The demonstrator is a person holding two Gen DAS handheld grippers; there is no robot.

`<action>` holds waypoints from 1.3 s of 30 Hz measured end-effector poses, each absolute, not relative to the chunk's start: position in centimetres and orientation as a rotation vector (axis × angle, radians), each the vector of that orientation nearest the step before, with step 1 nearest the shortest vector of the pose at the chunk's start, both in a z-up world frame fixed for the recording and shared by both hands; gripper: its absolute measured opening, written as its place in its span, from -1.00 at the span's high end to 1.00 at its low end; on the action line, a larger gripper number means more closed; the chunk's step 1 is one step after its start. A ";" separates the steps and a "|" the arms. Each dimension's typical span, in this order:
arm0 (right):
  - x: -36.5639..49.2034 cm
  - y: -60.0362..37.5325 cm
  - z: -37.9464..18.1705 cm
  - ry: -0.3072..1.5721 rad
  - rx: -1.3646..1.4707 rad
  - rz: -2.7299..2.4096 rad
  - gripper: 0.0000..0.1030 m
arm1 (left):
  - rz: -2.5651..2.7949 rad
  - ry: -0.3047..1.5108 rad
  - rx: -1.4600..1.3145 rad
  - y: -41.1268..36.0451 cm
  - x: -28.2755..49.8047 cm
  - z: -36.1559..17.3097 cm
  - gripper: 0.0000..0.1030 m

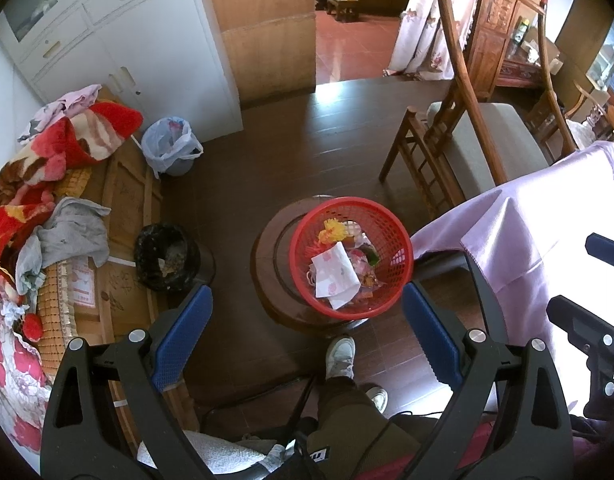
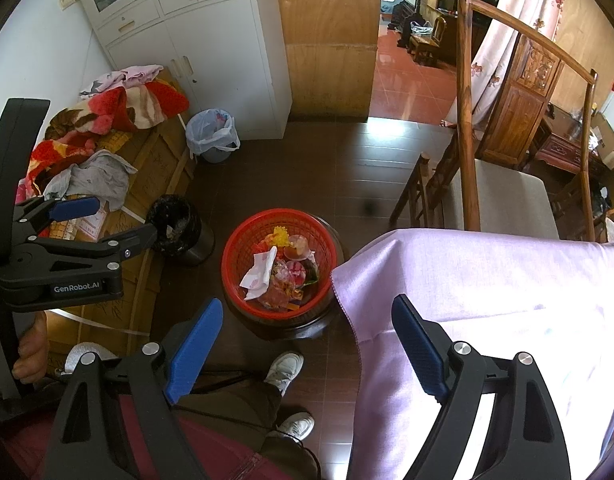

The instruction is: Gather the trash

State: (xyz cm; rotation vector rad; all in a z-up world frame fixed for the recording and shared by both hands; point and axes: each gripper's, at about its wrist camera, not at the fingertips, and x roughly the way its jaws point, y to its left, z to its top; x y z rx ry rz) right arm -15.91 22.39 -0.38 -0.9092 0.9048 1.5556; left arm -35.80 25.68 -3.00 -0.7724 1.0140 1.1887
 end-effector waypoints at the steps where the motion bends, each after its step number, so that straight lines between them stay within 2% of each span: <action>1: -15.9 22.4 -0.3 0.905 -0.910 1.556 -0.65 | 1.183 1.011 -0.775 25.7 -35.8 -3.0 -0.79; 39: -16.2 22.1 -0.8 0.910 -0.924 1.560 -0.65 | 1.177 1.046 -0.770 25.8 -35.4 -3.7 -0.81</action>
